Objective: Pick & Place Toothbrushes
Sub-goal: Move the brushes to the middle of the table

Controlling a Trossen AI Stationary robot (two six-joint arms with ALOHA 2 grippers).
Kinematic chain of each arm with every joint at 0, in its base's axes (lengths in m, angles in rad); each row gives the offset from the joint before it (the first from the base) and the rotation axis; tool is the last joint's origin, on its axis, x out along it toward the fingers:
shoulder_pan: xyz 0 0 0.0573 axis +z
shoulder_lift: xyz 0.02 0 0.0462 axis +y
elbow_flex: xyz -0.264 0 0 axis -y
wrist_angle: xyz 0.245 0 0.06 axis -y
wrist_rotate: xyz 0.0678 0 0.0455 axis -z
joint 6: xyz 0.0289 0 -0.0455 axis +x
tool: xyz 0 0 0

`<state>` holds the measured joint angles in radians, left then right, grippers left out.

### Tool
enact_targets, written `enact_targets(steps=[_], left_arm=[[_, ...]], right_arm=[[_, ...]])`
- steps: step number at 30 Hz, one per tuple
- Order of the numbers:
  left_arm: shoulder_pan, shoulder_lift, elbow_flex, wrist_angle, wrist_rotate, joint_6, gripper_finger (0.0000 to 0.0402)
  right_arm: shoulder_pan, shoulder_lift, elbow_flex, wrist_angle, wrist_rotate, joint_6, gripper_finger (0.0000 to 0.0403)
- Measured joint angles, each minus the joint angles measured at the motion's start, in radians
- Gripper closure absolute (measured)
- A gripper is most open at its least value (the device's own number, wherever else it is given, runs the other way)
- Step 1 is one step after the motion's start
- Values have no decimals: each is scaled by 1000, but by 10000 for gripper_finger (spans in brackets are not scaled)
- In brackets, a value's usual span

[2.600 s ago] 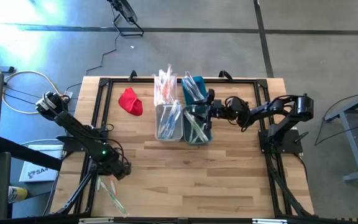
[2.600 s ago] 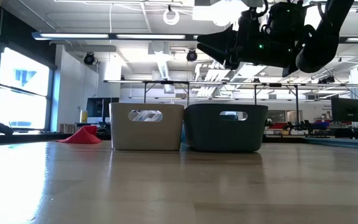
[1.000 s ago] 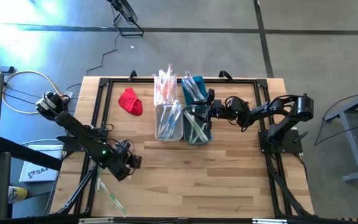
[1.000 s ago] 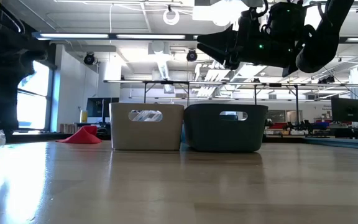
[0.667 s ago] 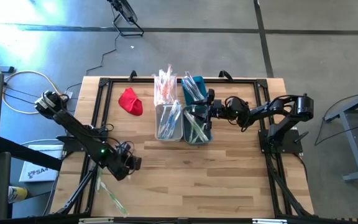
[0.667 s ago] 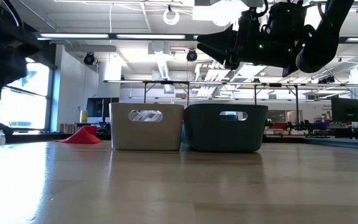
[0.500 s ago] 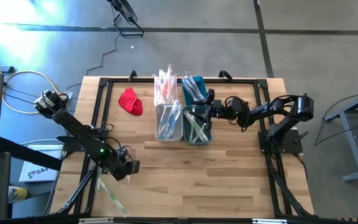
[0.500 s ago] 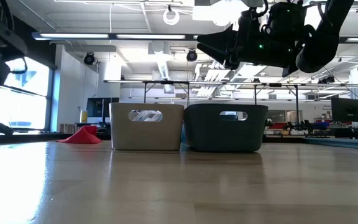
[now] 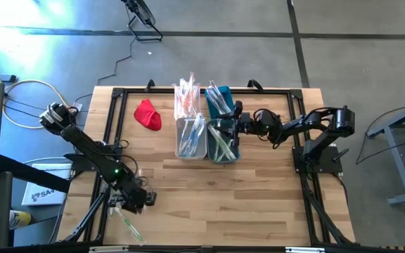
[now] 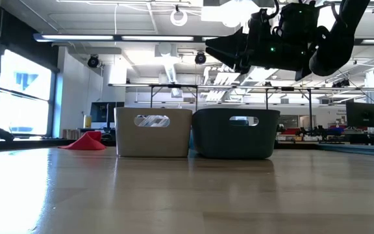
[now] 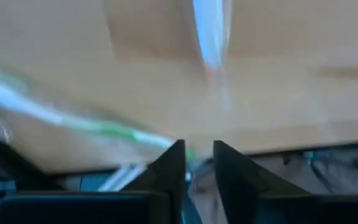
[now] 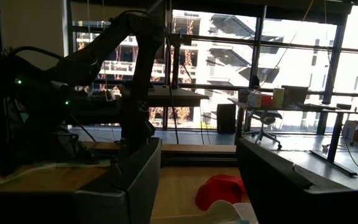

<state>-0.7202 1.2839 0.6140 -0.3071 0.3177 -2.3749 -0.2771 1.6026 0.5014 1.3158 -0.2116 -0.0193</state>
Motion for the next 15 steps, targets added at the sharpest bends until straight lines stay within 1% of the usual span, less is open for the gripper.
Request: enact_targets(steps=[4, 8, 12, 15], left_arm=[[-1, 0, 0, 28, 58, -66, 362], [-6, 3, 0, 20, 81, -91, 392], [-50, 6, 1, -6, 88, -116, 398], [-97, 6, 1, -19, 104, -226, 397]], right_arm=[[0, 0, 0, 0, 1, -1, 199], [0, 0, 0, -1, 2, -3, 199], [0, 0, 0, -1, 2, -3, 199], [0, 0, 0, -1, 2, -4, 199]])
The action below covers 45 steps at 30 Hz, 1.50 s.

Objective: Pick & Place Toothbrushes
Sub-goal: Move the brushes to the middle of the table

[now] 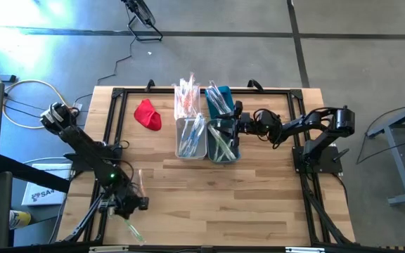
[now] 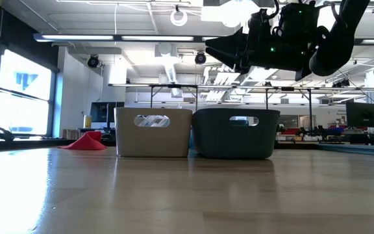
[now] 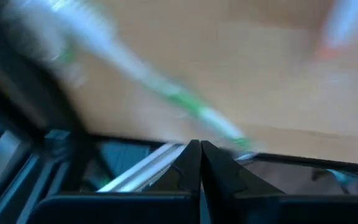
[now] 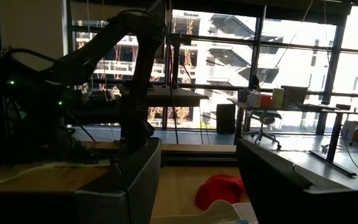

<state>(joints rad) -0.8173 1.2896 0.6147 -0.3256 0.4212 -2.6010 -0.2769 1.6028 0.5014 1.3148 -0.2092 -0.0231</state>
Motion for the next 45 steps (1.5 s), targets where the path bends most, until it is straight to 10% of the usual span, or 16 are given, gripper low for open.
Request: enact_targets(steps=[35, 45], left_arm=[[-110, 124, 1, -182, 105, 23, 397], [-97, 161, -5, -287, 161, 236, 397]], right_arm=[[0, 0, 0, 0, 1, 0, 199], [0, 0, 0, 0, 1, 0, 199]])
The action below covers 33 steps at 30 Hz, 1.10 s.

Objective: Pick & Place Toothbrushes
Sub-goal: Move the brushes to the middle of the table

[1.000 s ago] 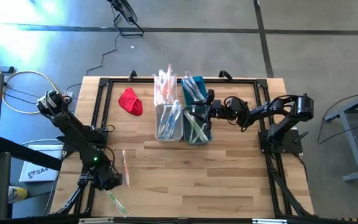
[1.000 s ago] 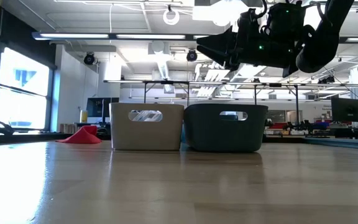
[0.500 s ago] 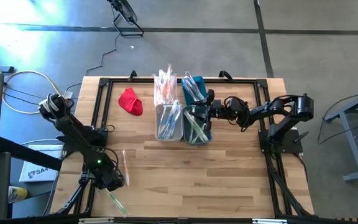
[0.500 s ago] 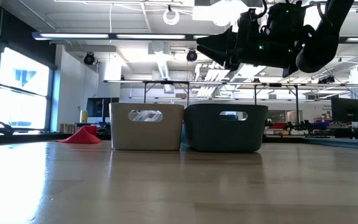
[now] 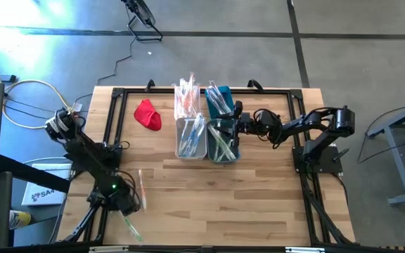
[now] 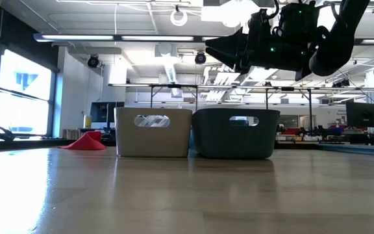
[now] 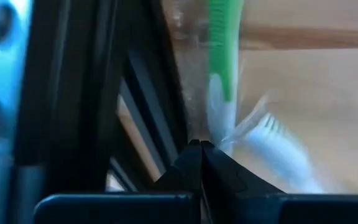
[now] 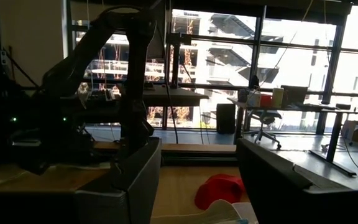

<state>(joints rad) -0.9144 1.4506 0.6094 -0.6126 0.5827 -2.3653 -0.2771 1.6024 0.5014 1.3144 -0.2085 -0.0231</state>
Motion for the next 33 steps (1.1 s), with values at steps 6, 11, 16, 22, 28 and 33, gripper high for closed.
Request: enact_targets(steps=[6, 11, 16, 22, 28, 33], left_arm=[[15, -4, 2, -24, -19, 91, 397], [24, -5, 2, -33, -13, 104, 397], [54, -6, 4, -30, -111, 123, 397], [124, -9, 6, -25, -162, 211, 397], [189, -11, 8, -24, -205, 311, 397], [235, -11, 8, -14, -238, 354, 397]], right_arm=[[0, 0, 0, 3, 0, 0, 199], [0, 0, 0, 6, 0, 0, 199], [0, 0, 0, 6, 0, 0, 199], [0, 0, 0, 6, 0, 0, 199], [0, 0, 0, 6, 0, 0, 199], [0, 0, 0, 6, 0, 0, 199]])
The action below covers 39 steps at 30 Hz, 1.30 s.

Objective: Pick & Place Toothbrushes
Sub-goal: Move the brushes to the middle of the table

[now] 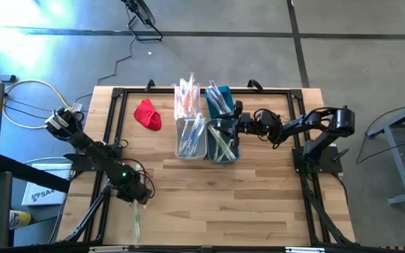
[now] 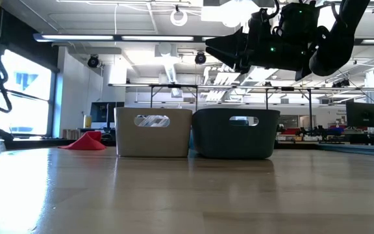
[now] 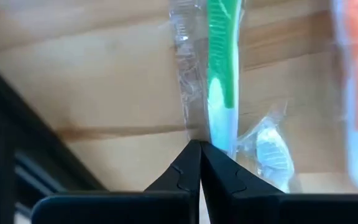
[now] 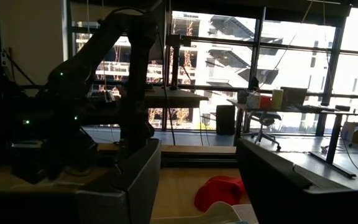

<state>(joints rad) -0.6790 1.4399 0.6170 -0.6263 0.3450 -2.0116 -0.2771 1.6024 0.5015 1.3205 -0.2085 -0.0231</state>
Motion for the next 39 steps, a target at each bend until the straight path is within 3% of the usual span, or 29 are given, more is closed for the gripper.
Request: enact_targets(steps=[13, 20, 26, 29, 39], left_arm=[[156, 0, 0, 159, -180, 226, 397], [253, 3, -3, 310, -327, 412, 397], [338, 7, -7, 425, -381, 589, 397], [362, 6, -7, 421, -342, 626, 397], [377, 5, 39, 415, 45, 602, 397]], right_arm=[[0, 0, 0, 0, 0, 0, 199], [0, 0, 0, 0, 0, 0, 199], [-1, 0, 0, 0, 0, 0, 199], [0, 0, 0, -5, 0, 0, 199], [0, 0, 0, -5, 0, 0, 199]])
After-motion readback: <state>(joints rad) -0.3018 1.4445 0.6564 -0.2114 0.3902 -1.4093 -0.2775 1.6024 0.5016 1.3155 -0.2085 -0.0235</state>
